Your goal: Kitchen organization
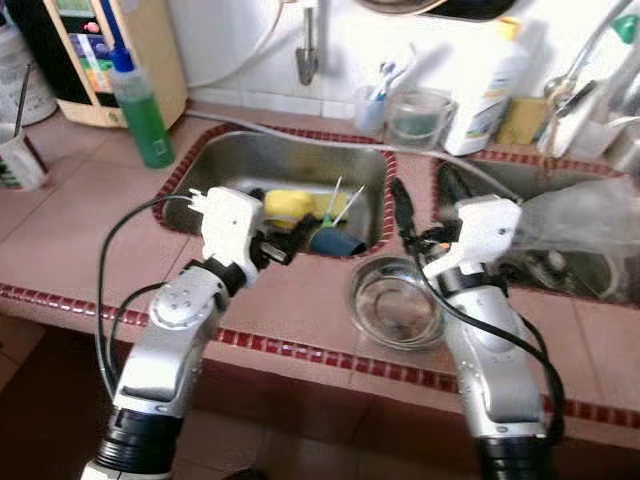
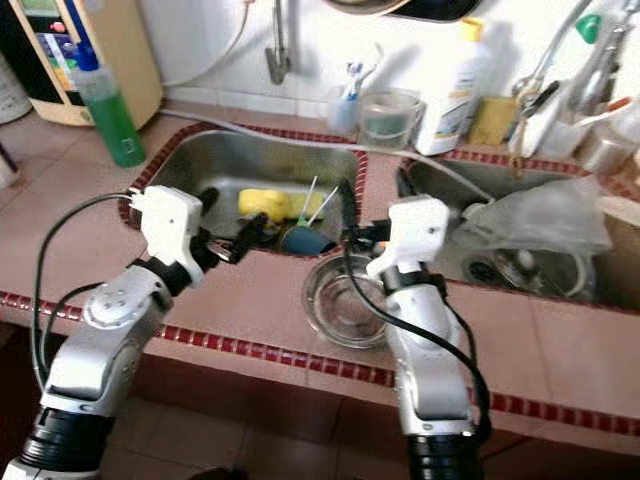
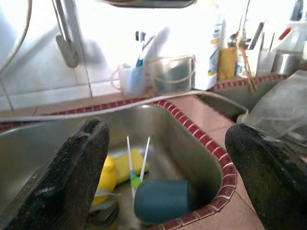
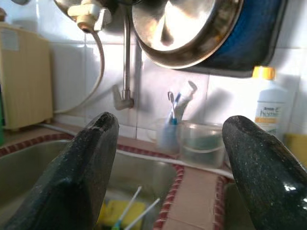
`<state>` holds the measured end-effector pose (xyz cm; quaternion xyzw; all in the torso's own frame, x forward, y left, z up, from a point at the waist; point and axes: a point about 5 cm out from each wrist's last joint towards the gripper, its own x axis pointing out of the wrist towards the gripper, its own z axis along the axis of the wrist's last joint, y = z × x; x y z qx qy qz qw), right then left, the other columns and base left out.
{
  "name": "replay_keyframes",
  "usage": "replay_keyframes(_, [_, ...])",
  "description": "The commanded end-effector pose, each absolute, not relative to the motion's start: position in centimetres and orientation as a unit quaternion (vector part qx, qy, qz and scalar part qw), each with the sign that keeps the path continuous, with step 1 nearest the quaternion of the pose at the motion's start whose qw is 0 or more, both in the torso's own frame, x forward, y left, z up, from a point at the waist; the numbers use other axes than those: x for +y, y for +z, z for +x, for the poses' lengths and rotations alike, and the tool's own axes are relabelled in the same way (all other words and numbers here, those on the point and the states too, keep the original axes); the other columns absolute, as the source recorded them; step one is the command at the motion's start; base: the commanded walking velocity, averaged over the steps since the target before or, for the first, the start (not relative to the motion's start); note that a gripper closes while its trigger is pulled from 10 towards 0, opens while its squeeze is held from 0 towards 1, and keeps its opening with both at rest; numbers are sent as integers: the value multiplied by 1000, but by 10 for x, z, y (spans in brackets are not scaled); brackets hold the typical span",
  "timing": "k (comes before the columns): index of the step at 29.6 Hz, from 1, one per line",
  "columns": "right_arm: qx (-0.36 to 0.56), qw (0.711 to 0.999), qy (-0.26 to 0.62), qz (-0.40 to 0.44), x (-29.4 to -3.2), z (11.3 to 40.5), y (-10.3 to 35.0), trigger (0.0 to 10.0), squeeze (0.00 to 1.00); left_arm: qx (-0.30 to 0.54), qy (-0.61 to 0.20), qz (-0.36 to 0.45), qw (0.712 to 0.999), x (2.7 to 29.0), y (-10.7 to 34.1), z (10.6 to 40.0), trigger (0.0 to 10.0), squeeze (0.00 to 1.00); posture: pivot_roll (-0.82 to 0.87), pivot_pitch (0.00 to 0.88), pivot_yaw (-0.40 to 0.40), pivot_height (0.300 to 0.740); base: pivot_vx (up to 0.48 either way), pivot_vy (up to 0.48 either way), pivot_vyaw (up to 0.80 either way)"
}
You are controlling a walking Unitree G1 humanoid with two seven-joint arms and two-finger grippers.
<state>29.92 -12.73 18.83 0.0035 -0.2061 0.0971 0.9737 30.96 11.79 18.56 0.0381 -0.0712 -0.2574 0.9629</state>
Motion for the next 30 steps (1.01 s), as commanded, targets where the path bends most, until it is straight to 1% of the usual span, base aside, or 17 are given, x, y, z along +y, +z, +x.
replay_keyframes(1, [-220, 970, 107, 5, -121, 298, 195, 10000, 0, -70, -252, 42, 964, 123, 185, 309, 10000, 0, -20, 70, 9, 740, 0, -405, 0])
replay_keyframes(2, [-221, 969, 108, 5, -121, 298, 195, 10000, 0, -70, -252, 42, 964, 123, 185, 310, 10000, 0, -21, 68, 9, 740, 0, -398, 0])
replay_keyframes(6, [-214, 970, 112, 6, -122, 298, 194, 10000, 0, -69, -253, 27, 965, 122, 185, 309, 10000, 0, -26, 71, 8, 740, 0, 0, 0])
replay_keyframes(10, [-201, 972, 121, 9, -122, 297, 191, 10000, 0, -67, -256, 31, 964, 123, 184, 309, 10000, 0, -27, 73, 7, 740, 0, 0, 0])
replay_keyframes(20, [-132, 982, 132, 20, -126, 296, 171, 10000, 0, -53, -282, 41, 957, 121, 180, 304, 10000, 0, -33, 85, 1, 740, 0, 0, 0])
replay_keyframes(22, [-105, 985, 137, 27, -124, 295, 161, 10000, 0, -47, -296, 56, 952, 120, 177, 300, 10000, 0, -33, 88, 0, 740, 0, 0, 0])
replay_keyframes(26, [-82, 986, 140, 35, -123, 294, 156, 10000, 0, -41, -316, 61, 946, 117, 175, 296, 10000, 0, -31, 90, -3, 740, 0, 0, 0])
replay_keyframes(28, [-69, 986, 144, 42, -122, 294, 153, 10000, 0, -36, -353, 69, 933, 110, 174, 287, 10000, 0, -29, 92, -4, 740, 0, 0, 0])
replay_keyframes(29, [-69, 986, 144, 42, -122, 294, 153, 10000, 0, -36, -353, 69, 933, 110, 174, 287, 10000, 0, -29, 92, -4, 740, 0, 0, 0])
replay_keyframes(30, [-68, 986, 146, 42, -122, 293, 153, 10000, 0, -34, -368, 69, 927, 108, 173, 284, 10000, 0, -28, 93, -6, 740, 0, 0, 0])
